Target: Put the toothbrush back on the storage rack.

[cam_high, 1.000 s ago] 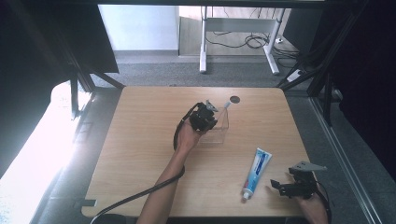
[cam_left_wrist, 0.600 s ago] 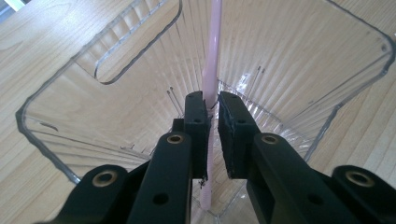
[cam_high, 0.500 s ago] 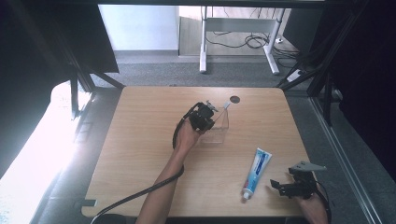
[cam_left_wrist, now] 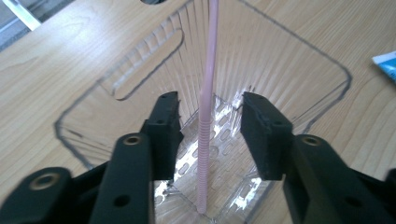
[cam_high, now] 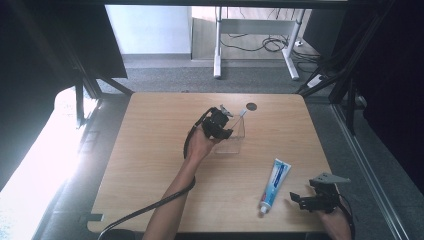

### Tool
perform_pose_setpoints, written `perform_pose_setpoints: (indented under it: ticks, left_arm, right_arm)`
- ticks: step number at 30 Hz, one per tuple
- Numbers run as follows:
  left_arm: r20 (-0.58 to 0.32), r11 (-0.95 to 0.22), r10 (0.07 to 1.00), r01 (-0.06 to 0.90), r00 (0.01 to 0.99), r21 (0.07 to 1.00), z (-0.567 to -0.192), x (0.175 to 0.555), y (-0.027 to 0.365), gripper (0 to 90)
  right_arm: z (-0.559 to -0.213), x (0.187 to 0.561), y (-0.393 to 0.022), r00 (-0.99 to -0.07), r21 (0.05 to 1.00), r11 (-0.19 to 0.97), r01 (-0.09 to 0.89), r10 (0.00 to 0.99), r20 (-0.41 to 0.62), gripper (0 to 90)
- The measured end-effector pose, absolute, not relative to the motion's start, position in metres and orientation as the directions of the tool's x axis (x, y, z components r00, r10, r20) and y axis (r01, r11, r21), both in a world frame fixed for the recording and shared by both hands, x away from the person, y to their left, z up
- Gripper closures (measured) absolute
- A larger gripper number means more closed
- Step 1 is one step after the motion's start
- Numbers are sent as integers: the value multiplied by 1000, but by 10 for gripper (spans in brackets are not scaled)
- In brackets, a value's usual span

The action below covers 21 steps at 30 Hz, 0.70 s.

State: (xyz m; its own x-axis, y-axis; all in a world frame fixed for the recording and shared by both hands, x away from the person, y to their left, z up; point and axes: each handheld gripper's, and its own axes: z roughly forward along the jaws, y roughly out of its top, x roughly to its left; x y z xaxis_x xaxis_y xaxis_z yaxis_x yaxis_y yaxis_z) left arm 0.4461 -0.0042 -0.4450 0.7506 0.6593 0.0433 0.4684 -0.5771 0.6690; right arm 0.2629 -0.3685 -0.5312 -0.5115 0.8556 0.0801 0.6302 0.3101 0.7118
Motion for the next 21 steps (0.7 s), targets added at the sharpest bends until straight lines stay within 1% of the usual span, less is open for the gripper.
perform_pose_setpoints:
  ticks: [2, 4, 7, 10, 11, 12, 17, 21]
  left_arm:
    - [50, -578, 659, 462, 751, 673, -440, 444, -1, 500]
    - [24, -554, 663, 469, 749, 688, -437, 443, 1, 461]
    - [21, -541, 670, 469, 742, 698, -434, 440, 5, 386]
    - [5, -523, 675, 474, 738, 709, -430, 438, 9, 299]
    - [1, -518, 675, 473, 738, 712, -428, 436, 11, 253]
    - [0, -517, 676, 474, 737, 713, -427, 435, 12, 253]
    - [-3, -514, 675, 473, 738, 716, -421, 429, 18, 157]
    - [-18, -508, 670, 476, 742, 718, -417, 423, 26, 148]
  right_arm:
    - [-531, 263, -368, -512, 712, 310, 630, 855, 80, 15]
    - [-531, 263, -368, -512, 712, 311, 629, 855, 79, 15]
    - [-531, 263, -368, -512, 713, 310, 629, 855, 79, 15]
    - [-531, 262, -368, -513, 713, 312, 628, 855, 78, 16]
    - [-530, 262, -368, -513, 713, 312, 628, 855, 78, 15]
    - [-530, 262, -368, -513, 713, 312, 628, 855, 78, 15]
    - [-530, 262, -367, -514, 713, 314, 627, 855, 75, 16]
    - [-530, 262, -367, -515, 712, 317, 626, 854, 74, 16]
